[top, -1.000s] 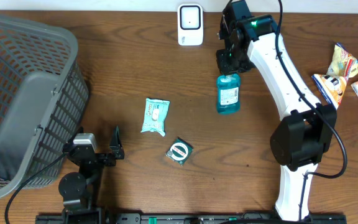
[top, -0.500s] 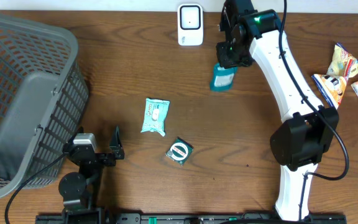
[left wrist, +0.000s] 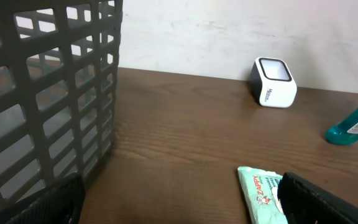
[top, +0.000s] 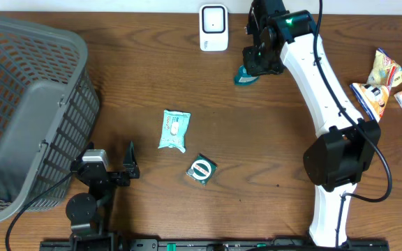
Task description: Scan the item barcode
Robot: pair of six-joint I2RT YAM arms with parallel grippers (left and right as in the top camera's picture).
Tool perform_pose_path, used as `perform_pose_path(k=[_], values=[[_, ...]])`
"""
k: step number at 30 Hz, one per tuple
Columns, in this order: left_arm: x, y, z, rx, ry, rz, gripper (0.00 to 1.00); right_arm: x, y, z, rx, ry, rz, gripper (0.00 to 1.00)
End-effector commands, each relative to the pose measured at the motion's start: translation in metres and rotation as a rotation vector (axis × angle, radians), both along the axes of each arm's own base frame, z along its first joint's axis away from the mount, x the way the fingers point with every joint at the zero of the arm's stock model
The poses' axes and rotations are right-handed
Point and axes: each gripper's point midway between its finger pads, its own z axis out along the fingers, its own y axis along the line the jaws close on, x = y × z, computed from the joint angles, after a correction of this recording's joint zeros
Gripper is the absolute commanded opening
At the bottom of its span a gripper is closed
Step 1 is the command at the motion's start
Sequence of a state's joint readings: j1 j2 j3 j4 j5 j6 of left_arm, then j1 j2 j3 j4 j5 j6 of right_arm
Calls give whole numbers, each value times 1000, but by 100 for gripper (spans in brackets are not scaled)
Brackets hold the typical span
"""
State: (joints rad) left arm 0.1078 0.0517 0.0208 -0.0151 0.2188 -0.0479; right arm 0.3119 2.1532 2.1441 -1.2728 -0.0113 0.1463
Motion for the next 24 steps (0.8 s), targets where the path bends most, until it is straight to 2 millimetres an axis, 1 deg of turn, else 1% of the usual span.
perform_pose_path(k=[1,5,8,15,19,22,24], values=[[-1,-2,-16,-5,47,-12,98,4,5,12,27,-30,-25,27],[-1,-2,-16,-5,47,-12,98,6,5,12,30,-39,-25,30],[-1,-2,-16,-5,47,-12,98,7,6,13,31,-40,-26,29],[-1,-2,-16,-5,48,-12,98,10,7,15,38,-54,-32,30],[-1,-2,-16,-5,48,-12,98,9,6,15,37,-53,-31,34],[-1,-2,-16,-5,47,-12,98,3,4,13,27,-25,-32,39],[-1,-2,-16,-5,47,-12,98,-10,3,7,17,33,-55,42]])
